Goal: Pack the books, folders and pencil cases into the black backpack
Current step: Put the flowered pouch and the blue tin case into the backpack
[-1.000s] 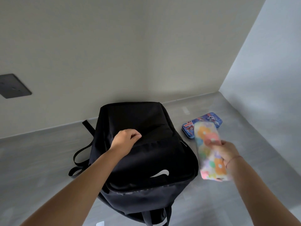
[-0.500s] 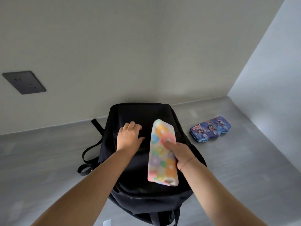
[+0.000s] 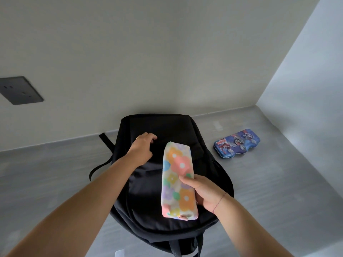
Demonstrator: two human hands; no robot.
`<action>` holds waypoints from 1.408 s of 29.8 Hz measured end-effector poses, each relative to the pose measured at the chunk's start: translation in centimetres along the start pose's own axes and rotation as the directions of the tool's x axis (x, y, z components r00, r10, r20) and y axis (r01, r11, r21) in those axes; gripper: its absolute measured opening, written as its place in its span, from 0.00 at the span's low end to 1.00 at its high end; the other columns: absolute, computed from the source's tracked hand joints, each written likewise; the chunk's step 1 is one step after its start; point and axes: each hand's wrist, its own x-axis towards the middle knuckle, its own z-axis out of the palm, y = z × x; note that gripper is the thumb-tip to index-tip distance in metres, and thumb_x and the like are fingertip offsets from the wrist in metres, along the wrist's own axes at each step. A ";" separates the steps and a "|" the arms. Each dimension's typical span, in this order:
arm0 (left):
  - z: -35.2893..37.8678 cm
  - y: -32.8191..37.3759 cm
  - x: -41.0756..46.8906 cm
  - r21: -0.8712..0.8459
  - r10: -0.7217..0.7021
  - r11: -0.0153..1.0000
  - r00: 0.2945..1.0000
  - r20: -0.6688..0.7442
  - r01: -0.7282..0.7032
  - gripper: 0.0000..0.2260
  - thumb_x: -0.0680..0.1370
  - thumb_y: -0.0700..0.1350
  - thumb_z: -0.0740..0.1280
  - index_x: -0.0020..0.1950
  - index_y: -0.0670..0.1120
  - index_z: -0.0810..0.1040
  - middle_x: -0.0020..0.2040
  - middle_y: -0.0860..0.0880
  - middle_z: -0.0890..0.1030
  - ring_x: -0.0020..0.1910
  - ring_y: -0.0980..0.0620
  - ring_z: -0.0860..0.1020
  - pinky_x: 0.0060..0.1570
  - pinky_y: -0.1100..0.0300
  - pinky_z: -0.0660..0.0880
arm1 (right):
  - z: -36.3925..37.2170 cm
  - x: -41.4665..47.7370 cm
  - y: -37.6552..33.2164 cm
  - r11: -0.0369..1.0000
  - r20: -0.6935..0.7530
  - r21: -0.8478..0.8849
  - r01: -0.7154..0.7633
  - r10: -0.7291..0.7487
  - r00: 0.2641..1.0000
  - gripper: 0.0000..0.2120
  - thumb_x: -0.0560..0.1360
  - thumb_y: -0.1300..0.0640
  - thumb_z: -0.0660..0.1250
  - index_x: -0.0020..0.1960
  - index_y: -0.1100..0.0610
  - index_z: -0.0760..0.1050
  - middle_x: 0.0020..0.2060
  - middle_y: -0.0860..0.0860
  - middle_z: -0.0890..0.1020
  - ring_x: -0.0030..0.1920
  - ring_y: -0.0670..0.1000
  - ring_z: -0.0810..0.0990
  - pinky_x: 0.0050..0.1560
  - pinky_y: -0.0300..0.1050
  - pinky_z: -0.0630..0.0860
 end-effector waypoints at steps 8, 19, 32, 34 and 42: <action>-0.5 -0.7 -0.7 0.046 -0.012 0.999 0.988 -0.152 0.019 0.11 0.74 0.39 0.68 0.56 0.45 0.78 0.50 0.48 0.78 0.50 0.50 0.77 0.48 0.60 0.73 | 0.2 -0.8 0.3 0.999 -0.019 -0.029 0.033 -0.034 0.999 0.13 0.74 0.53 0.68 0.56 0.57 0.78 0.53 0.56 0.84 0.55 0.58 0.82 0.60 0.56 0.76; -2.3 1.5 -0.8 -0.550 -0.252 0.818 0.964 -0.079 0.169 0.09 0.76 0.50 0.68 0.48 0.45 0.82 0.32 0.50 0.75 0.28 0.57 0.73 0.26 0.73 0.69 | 1.7 -0.9 -0.1 0.996 0.057 0.042 0.084 -0.087 0.995 0.09 0.75 0.57 0.67 0.52 0.60 0.79 0.46 0.57 0.85 0.43 0.55 0.84 0.49 0.50 0.81; -2.6 1.8 -2.3 -0.472 -0.196 0.870 0.979 -0.063 0.144 0.08 0.75 0.48 0.69 0.49 0.46 0.82 0.42 0.51 0.80 0.33 0.58 0.75 0.26 0.75 0.69 | 5.5 4.3 -3.8 0.956 -0.281 0.285 0.067 0.017 0.960 0.15 0.73 0.55 0.70 0.54 0.62 0.75 0.50 0.58 0.82 0.47 0.57 0.82 0.46 0.53 0.80; -2.4 1.4 -2.5 -0.467 -0.201 0.872 0.977 -0.065 0.148 0.08 0.76 0.47 0.69 0.51 0.46 0.82 0.41 0.53 0.80 0.34 0.59 0.76 0.30 0.74 0.69 | 5.3 3.4 -3.4 0.954 -0.122 0.299 -0.013 0.051 0.991 0.12 0.72 0.58 0.71 0.51 0.62 0.75 0.51 0.59 0.80 0.48 0.57 0.80 0.42 0.56 0.80; -2.7 0.9 -2.7 -0.382 -0.155 0.916 0.986 -0.055 0.123 0.06 0.76 0.46 0.69 0.50 0.46 0.82 0.41 0.49 0.81 0.37 0.57 0.76 0.37 0.70 0.70 | 5.4 3.5 -3.5 0.899 -0.150 0.435 0.059 0.008 0.989 0.13 0.71 0.65 0.71 0.55 0.66 0.75 0.43 0.59 0.82 0.44 0.55 0.82 0.35 0.49 0.82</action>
